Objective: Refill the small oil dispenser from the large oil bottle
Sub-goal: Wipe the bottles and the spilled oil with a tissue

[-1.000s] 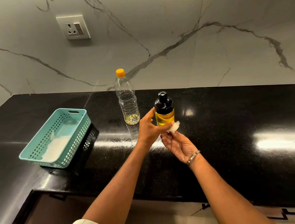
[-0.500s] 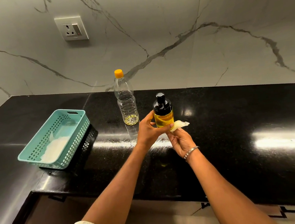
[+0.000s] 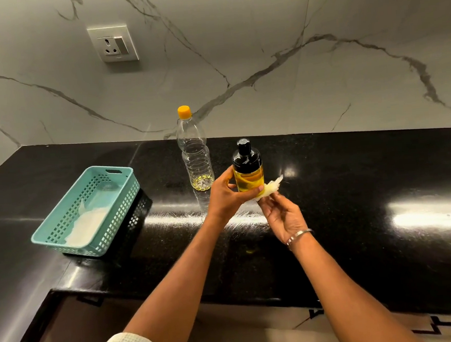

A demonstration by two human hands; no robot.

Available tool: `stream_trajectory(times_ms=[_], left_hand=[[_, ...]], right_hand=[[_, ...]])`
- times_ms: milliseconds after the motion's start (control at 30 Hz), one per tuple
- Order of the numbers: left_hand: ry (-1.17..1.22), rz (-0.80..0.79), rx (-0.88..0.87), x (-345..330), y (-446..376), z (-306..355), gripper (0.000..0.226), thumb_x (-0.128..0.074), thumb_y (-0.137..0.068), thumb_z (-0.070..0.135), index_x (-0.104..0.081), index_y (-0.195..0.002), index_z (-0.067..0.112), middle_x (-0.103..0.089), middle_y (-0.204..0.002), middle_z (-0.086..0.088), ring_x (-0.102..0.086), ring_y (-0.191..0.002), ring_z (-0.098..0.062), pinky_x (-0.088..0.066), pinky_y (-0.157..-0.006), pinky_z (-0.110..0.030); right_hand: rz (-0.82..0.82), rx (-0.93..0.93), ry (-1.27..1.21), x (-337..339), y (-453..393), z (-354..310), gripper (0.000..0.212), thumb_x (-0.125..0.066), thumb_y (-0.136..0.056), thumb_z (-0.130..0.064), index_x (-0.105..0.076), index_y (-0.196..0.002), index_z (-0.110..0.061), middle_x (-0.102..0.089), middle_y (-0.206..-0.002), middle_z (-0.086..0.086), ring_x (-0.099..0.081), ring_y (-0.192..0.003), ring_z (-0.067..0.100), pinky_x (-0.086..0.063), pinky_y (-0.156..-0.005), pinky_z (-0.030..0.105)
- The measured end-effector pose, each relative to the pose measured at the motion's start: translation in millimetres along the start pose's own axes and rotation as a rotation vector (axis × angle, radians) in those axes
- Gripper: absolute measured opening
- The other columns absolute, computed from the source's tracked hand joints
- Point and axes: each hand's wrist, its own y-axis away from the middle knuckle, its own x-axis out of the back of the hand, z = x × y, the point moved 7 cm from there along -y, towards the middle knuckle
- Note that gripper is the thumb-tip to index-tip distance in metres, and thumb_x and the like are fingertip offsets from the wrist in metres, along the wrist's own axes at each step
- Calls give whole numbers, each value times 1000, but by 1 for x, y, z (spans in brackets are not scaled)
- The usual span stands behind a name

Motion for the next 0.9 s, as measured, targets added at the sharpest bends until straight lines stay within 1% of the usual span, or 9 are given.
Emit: stream_trajectory(times_ms=[100,167,267,433,567,633,667,767,900], left_hand=[[3,-4,6,-4,3,-5,53,-87,-66,7,-63,-114,6,-71,-102,-8,-70,-88,-14,-55,-74,-21],[12,-8,8,-7,5,-6,53,-87,-66,7,-63,-114,7,-71,-102,-6,-69,-90,-13,-53,-75,-19],[-1,-26,-14,-12,5,0,54,-86,-66,3,-64,-115,6,-71,-100,0,-67,-88,-3,-50,-73,-13],[-42,-26,-26,-6,-2,1,50,-87,-66,6,-64,-110,11,-70,-96,4,-66,-83,2,-51,-71,-14],[-34,-41,-26,-11,0,-1,50,-87,-65,7,-64,-109,14,-71,-96,7,-67,-85,1,-50,-73,-14],[-44,-66,-35,-18,1,-2,50,-88,-65,11,-65,-107,21,-72,-97,8,-67,-90,-7,-50,-76,-16],[-52,-77,-38,-21,1,-2,49,-89,-64,12,-65,-106,25,-72,-97,9,-67,-92,-10,-50,-78,-17],[-56,-88,-37,-24,-4,-2,50,-88,-64,10,-64,-105,28,-72,-96,11,-66,-92,-5,-49,-79,-15],[-29,-105,-12,-24,-15,-10,55,-89,-62,13,-66,-110,23,-73,-101,2,-69,-96,-16,-55,-86,-34]], right_hand=[[57,35,67,1,-9,-2,19,-50,-89,3,-69,-89,5,-67,-96,19,-70,-88,23,-54,-87,33],[7,13,151,-7,-10,4,18,-56,-85,-1,-65,-98,7,-66,-104,22,-68,-95,26,-53,-91,34],[-107,-72,199,-17,-8,15,35,-60,-80,-7,-59,-113,7,-64,-116,22,-65,-106,26,-51,-95,32],[-58,-70,228,-6,-3,9,21,-56,-79,-2,-69,-95,1,-71,-96,14,-70,-86,18,-58,-78,26],[51,26,104,5,-11,-5,13,-46,-89,7,-58,-90,3,-69,-82,13,-71,-77,17,-59,-72,26],[47,46,123,2,-17,-6,12,-54,-83,2,-59,-94,4,-67,-89,16,-70,-81,19,-59,-77,28],[39,39,151,0,-20,-5,21,-57,-80,-1,-60,-100,4,-67,-96,17,-69,-86,21,-57,-81,29],[-8,-32,224,-6,-22,2,37,-62,-77,-7,-59,-112,5,-65,-111,21,-66,-98,24,-56,-84,27],[-17,-98,314,-9,-17,4,22,-57,-79,-5,-66,-98,-1,-72,-95,12,-71,-81,15,-58,-71,21]])
